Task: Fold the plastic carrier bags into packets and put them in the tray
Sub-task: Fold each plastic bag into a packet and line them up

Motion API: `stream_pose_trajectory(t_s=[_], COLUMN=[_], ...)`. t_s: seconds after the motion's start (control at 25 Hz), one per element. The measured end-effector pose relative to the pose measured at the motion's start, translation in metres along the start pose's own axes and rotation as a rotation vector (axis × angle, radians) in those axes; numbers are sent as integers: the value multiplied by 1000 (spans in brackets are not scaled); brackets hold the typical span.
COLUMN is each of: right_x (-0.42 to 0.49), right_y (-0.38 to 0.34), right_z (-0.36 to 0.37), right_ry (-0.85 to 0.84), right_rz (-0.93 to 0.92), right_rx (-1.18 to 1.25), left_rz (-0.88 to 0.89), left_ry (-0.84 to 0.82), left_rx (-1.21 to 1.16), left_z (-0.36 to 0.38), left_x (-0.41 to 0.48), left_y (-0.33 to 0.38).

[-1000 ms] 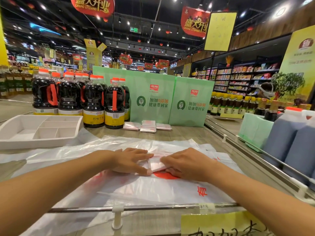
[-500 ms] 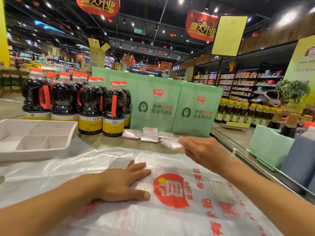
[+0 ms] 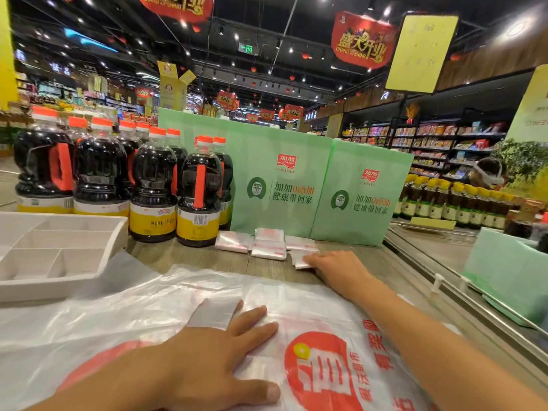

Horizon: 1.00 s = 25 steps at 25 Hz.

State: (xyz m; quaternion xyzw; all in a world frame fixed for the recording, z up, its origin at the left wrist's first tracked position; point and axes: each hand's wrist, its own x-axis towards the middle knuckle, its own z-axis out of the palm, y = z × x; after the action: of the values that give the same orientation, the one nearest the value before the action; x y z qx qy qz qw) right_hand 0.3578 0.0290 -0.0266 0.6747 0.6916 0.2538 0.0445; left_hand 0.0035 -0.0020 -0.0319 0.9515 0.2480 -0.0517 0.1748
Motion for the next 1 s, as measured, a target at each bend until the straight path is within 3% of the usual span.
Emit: stream_pose_trajectory(t_s=[0.28, 0.52, 0.72, 1.0], right_x=[10, 16, 14, 10], right_y=[7, 5, -1, -14], right_z=[21, 16, 9, -13], right_ry=[-230, -321, -377, -365], right_rz=[148, 222, 213, 148], right_rx=[388, 585, 621, 468], left_rz=[8, 7, 15, 11], left_ry=[-11, -13, -17, 28], left_rx=[32, 23, 5, 50], left_z=[-1, 1, 2, 3], left_x=[-1, 0, 1, 3], left_y=[1, 0, -3, -6])
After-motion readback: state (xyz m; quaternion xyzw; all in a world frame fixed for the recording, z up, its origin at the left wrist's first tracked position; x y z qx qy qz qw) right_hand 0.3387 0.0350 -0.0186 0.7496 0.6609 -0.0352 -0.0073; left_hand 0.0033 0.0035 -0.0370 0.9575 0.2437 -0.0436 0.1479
